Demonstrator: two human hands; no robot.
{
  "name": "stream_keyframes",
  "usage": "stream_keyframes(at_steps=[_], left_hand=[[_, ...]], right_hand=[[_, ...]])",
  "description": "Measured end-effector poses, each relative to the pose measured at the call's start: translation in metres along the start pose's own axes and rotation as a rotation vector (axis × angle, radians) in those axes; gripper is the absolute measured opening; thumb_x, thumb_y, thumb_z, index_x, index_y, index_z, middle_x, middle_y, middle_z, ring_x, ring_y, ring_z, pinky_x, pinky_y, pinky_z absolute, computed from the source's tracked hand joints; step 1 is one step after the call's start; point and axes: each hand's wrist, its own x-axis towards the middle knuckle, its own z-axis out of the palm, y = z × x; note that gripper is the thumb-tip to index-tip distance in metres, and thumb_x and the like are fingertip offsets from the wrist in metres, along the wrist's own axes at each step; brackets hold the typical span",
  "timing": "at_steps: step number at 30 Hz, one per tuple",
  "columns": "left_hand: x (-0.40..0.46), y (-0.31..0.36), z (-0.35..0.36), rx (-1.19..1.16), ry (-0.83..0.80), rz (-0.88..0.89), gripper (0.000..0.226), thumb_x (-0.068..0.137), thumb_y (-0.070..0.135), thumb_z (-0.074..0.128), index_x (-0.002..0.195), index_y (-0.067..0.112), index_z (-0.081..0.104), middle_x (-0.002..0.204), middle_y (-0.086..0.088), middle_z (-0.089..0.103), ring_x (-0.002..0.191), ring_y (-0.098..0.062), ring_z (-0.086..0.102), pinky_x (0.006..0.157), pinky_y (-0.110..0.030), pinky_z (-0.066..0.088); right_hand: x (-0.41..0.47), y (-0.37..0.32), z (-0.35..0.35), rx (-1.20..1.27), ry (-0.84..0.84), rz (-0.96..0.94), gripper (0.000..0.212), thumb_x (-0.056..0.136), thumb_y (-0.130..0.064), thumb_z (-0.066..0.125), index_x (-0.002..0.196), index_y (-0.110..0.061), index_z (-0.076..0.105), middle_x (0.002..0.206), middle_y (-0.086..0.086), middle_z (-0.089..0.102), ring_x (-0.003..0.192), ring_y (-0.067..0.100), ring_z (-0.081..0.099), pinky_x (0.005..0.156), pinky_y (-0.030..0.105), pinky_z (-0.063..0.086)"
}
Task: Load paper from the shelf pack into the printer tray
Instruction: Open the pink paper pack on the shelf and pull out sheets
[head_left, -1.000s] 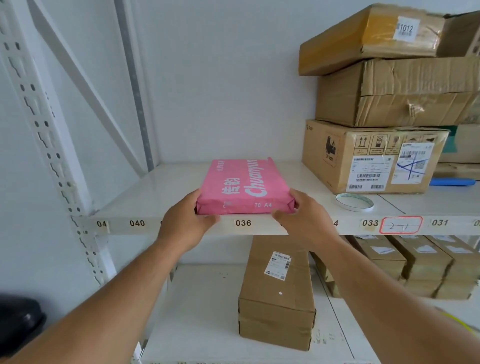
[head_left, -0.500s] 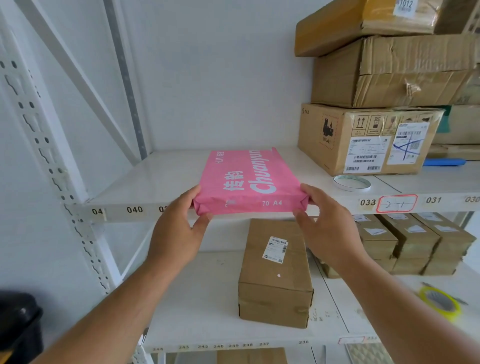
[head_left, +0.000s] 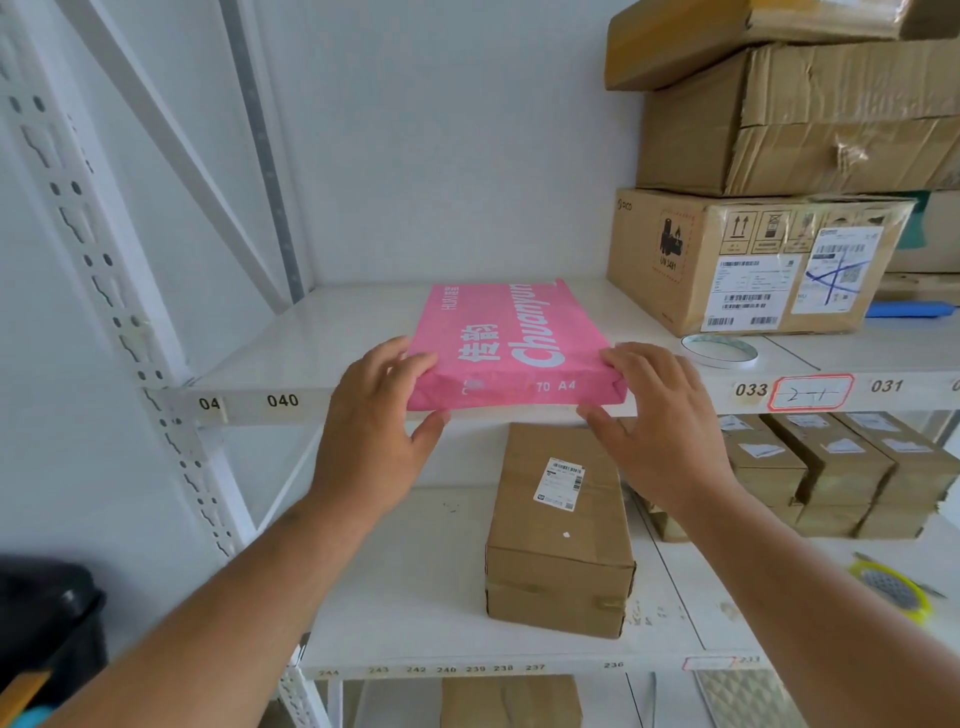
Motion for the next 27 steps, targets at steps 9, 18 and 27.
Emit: stream_keyframes(at_steps=[9, 18, 27], left_hand=[[0.004, 0.001, -0.003, 0.074, 0.014, 0.121, 0.050, 0.081, 0.025, 0.086, 0.124, 0.011, 0.065, 0.124, -0.005, 0.070, 0.115, -0.028, 0.063, 0.099, -0.046, 0.050], [0.003, -0.004, 0.015, -0.093, 0.074, 0.033, 0.048, 0.083, 0.015, 0.083, 0.126, 0.008, 0.063, 0.131, -0.006, 0.062, 0.123, -0.025, 0.054, 0.108, -0.027, 0.039], [-0.003, 0.011, 0.016, -0.681, -0.066, -0.416, 0.073, 0.092, -0.001, 0.069, 0.147, 0.038, 0.041, 0.161, 0.009, 0.037, 0.136, 0.001, 0.049, 0.112, -0.014, 0.038]], right_hand=[[0.002, 0.000, 0.006, -0.068, 0.105, -0.139, 0.047, 0.086, -0.033, 0.082, 0.125, -0.012, 0.069, 0.123, 0.006, 0.070, 0.115, 0.033, 0.060, 0.097, 0.049, 0.049], [-0.003, -0.003, 0.012, 0.224, 0.014, 0.095, 0.059, 0.089, -0.030, 0.079, 0.141, -0.018, 0.057, 0.141, -0.004, 0.055, 0.128, 0.017, 0.046, 0.105, 0.034, 0.041], [-0.004, -0.004, 0.007, 0.701, -0.091, 0.336, 0.060, 0.097, -0.007, 0.068, 0.146, -0.037, 0.052, 0.137, -0.016, 0.051, 0.123, -0.011, 0.052, 0.108, 0.025, 0.045]])
